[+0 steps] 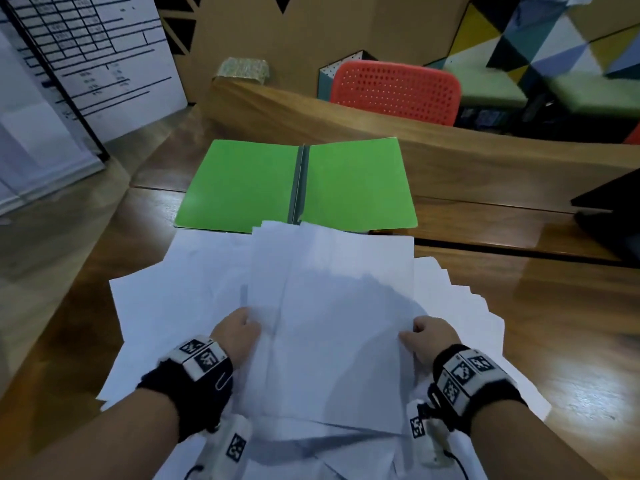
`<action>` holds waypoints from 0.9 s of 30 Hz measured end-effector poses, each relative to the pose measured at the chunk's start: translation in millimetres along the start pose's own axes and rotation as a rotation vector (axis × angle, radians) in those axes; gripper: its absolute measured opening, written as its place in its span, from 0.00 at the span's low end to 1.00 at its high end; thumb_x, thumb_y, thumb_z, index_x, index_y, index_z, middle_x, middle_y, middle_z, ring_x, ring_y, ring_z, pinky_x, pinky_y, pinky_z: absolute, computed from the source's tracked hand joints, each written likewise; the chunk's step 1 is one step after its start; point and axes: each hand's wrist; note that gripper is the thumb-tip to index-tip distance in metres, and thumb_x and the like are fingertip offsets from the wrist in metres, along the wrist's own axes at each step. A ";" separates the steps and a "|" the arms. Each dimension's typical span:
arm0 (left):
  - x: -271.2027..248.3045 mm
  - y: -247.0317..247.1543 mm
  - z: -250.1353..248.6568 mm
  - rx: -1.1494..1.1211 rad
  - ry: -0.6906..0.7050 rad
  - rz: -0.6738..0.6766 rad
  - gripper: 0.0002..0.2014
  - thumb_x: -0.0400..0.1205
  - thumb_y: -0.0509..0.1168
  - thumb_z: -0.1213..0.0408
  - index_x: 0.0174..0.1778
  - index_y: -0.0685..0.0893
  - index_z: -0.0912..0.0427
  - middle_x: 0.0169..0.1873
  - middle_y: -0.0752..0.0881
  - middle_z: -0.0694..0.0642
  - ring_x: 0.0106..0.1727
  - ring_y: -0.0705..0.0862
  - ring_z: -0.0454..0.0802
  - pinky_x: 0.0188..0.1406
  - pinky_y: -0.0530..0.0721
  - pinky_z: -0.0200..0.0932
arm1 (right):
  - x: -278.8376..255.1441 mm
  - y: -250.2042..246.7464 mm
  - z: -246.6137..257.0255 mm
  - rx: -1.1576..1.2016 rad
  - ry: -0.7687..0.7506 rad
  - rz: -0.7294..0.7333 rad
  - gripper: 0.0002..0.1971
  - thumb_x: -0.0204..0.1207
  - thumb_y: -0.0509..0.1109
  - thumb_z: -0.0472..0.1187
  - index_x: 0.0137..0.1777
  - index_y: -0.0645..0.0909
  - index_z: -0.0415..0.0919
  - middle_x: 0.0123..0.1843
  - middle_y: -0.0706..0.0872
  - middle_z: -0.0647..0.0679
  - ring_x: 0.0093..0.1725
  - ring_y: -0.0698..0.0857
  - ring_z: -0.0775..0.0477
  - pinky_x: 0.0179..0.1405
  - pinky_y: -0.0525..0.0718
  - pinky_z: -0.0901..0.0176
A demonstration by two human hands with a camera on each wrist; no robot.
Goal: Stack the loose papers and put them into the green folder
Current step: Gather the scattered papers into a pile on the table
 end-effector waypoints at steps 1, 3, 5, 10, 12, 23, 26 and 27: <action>0.8 -4.0 4.7 -0.086 -0.023 -0.004 0.14 0.69 0.59 0.61 0.47 0.80 0.61 0.54 0.84 0.68 0.56 0.83 0.66 0.60 0.81 0.62 | 0.8 -1.9 -0.9 0.002 -0.006 -0.011 0.14 0.76 0.65 0.40 0.29 0.70 0.40 0.33 0.77 0.45 0.37 0.78 0.44 0.32 0.72 0.60; -4.7 -6.0 5.7 -0.258 -0.077 -0.014 0.10 0.66 0.64 0.59 0.41 0.78 0.58 0.53 0.82 0.70 0.54 0.82 0.67 0.60 0.80 0.64 | 3.6 4.2 -0.5 0.026 -0.040 -0.013 0.12 0.76 0.64 0.39 0.32 0.69 0.39 0.36 0.79 0.42 0.41 0.78 0.42 0.39 0.73 0.57; -10.4 -1.2 4.0 -0.328 -0.076 -0.007 0.17 0.67 0.70 0.53 0.46 0.78 0.59 0.49 0.83 0.64 0.49 0.83 0.60 0.53 0.80 0.53 | 1.0 16.9 9.2 0.002 -0.124 0.017 0.12 0.76 0.62 0.35 0.32 0.68 0.38 0.36 0.77 0.41 0.43 0.78 0.41 0.40 0.72 0.56; -16.1 2.7 10.5 -0.081 0.019 -0.036 0.24 0.76 0.69 0.67 0.67 0.71 0.62 0.57 0.81 0.57 0.53 0.78 0.51 0.55 0.73 0.42 | -4.9 33.0 21.9 0.097 -0.177 0.108 0.08 0.75 0.65 0.37 0.52 0.81 0.37 0.48 0.87 0.40 0.50 0.85 0.39 0.55 0.84 0.48; -13.7 -6.7 13.8 -0.055 0.024 -0.057 0.24 0.76 0.69 0.69 0.68 0.72 0.63 0.61 0.82 0.60 0.53 0.79 0.52 0.55 0.73 0.42 | 0.2 17.2 8.1 0.206 -0.047 -0.022 0.10 0.72 0.68 0.38 0.53 0.81 0.43 0.49 0.87 0.43 0.49 0.85 0.41 0.57 0.84 0.49; -14.8 -17.2 27.0 -0.145 0.033 -0.066 0.14 0.75 0.71 0.67 0.54 0.79 0.58 0.49 0.85 0.57 0.49 0.82 0.53 0.54 0.77 0.44 | 6.1 -26.7 -45.4 0.327 0.210 -0.120 0.03 0.71 0.72 0.37 0.42 0.84 0.37 0.37 0.86 0.40 0.36 0.81 0.41 0.44 0.82 0.51; -13.8 -15.5 31.3 -0.142 0.040 -0.040 0.14 0.76 0.70 0.67 0.56 0.80 0.59 0.50 0.85 0.57 0.50 0.83 0.54 0.56 0.79 0.46 | 7.7 -33.0 -52.3 0.229 0.195 -0.246 0.13 0.78 0.62 0.39 0.56 0.83 0.35 0.55 0.86 0.35 0.47 0.80 0.38 0.48 0.77 0.53; -13.5 -15.5 32.2 -0.164 0.029 -0.030 0.12 0.76 0.70 0.68 0.54 0.81 0.58 0.50 0.86 0.58 0.50 0.83 0.55 0.56 0.79 0.47 | 6.9 -34.9 -54.4 0.202 0.198 -0.296 0.14 0.79 0.60 0.39 0.58 0.82 0.33 0.56 0.86 0.34 0.46 0.78 0.39 0.47 0.74 0.55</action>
Point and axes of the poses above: each hand's wrist, its own x-axis towards the middle knuckle, its own y-axis out of the palm, z = x × y
